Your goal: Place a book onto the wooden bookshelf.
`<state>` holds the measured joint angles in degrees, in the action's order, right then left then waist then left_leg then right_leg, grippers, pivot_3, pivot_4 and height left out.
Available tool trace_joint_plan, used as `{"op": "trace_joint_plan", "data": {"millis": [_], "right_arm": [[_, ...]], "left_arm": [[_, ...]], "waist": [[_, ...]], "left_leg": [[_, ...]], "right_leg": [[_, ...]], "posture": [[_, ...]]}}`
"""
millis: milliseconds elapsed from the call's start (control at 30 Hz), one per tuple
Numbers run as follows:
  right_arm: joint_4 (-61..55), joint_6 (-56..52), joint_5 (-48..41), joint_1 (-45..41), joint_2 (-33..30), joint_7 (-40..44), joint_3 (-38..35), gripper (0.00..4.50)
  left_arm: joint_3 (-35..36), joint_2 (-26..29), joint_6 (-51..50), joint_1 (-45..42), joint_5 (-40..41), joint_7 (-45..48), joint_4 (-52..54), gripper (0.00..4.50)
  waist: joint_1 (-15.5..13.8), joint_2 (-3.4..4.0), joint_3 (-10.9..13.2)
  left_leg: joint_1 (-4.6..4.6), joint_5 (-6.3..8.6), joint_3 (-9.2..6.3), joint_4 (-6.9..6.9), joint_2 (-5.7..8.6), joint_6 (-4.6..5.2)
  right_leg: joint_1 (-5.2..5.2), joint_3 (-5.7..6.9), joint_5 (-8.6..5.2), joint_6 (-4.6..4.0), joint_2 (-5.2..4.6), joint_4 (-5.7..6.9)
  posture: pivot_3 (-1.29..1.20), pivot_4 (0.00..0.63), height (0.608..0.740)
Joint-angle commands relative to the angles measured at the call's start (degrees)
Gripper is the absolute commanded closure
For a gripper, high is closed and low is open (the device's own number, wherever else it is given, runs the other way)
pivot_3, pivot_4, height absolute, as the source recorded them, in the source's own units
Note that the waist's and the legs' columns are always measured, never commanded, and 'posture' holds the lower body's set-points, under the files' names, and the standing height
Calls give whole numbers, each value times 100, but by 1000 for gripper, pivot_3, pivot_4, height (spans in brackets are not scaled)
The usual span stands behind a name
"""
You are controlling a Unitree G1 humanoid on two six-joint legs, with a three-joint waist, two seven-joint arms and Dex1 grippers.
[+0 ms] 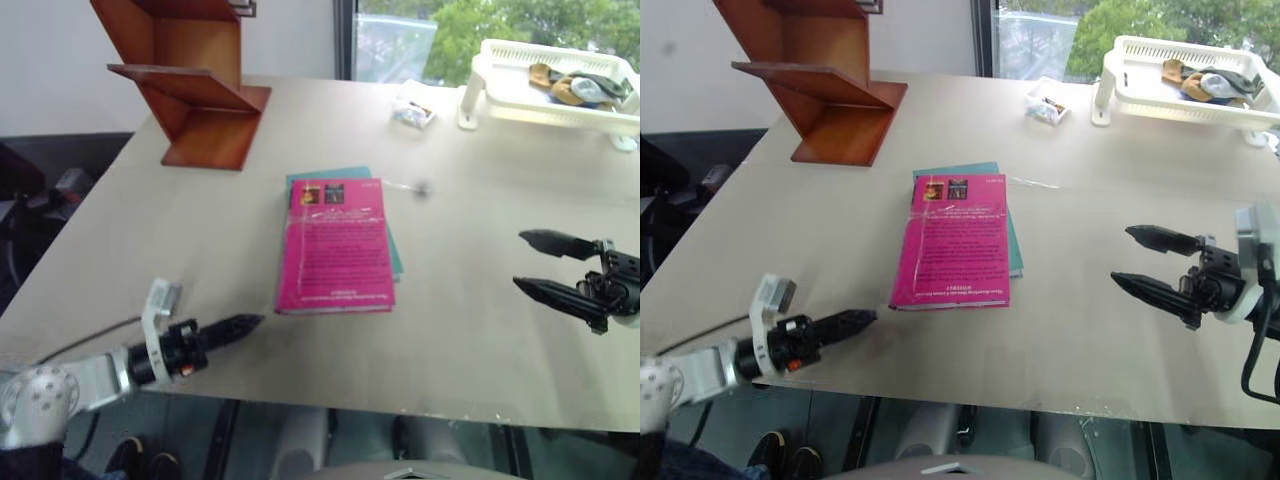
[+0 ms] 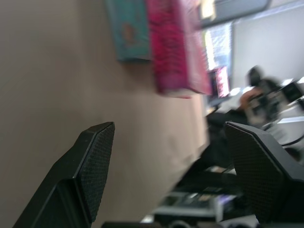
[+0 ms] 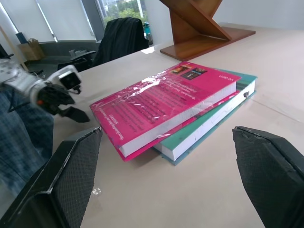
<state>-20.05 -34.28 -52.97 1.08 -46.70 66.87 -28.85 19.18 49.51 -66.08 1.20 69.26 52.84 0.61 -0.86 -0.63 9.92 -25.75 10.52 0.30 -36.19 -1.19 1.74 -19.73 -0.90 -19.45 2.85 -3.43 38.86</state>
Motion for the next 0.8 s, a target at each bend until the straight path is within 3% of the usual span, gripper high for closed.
{"op": "trace_joint_plan", "data": {"millis": [33,233,367,700,800], "right_arm": [[-126,80,-54,-39,-63,-36,-82,0],[-132,116,-34,-52,-15,-91,-28,0],[-197,126,-70,-67,22,-176,13,0],[-287,171,-107,109,4,-227,-100,0],[-306,189,-106,147,6,-232,-102,0]], "left_arm": [[-365,330,95,-796,-398,1068,-764,496],[-1356,30,-215,-2918,-1367,1600,-2681,496],[-1781,-308,-486,-3817,-1807,1869,-3333,496],[-2080,-508,-808,-4415,-2319,2656,-3789,496],[-2052,-452,-935,-4275,-2335,2756,-3670,1717]], "waist": [[11,-1,0],[1,-1,1],[33,-8,5],[137,-13,7],[142,-13,8]], "left_leg": [[0,2,2,2,1,3],[2,2,8,19,1,6],[-3,2,17,1,1,8],[-2,2,17,-7,-8,7],[-2,2,17,-8,-8,7]], "right_leg": [[-1,0,7,12,-3,-1],[-5,16,7,19,45,4],[-3,13,12,30,52,10],[-4,9,12,32,62,17],[-3,8,12,32,61,18]], "posture": [[0,150,740],[0,150,740],[0,150,740],[0,150,740],[0,150,740]]}}
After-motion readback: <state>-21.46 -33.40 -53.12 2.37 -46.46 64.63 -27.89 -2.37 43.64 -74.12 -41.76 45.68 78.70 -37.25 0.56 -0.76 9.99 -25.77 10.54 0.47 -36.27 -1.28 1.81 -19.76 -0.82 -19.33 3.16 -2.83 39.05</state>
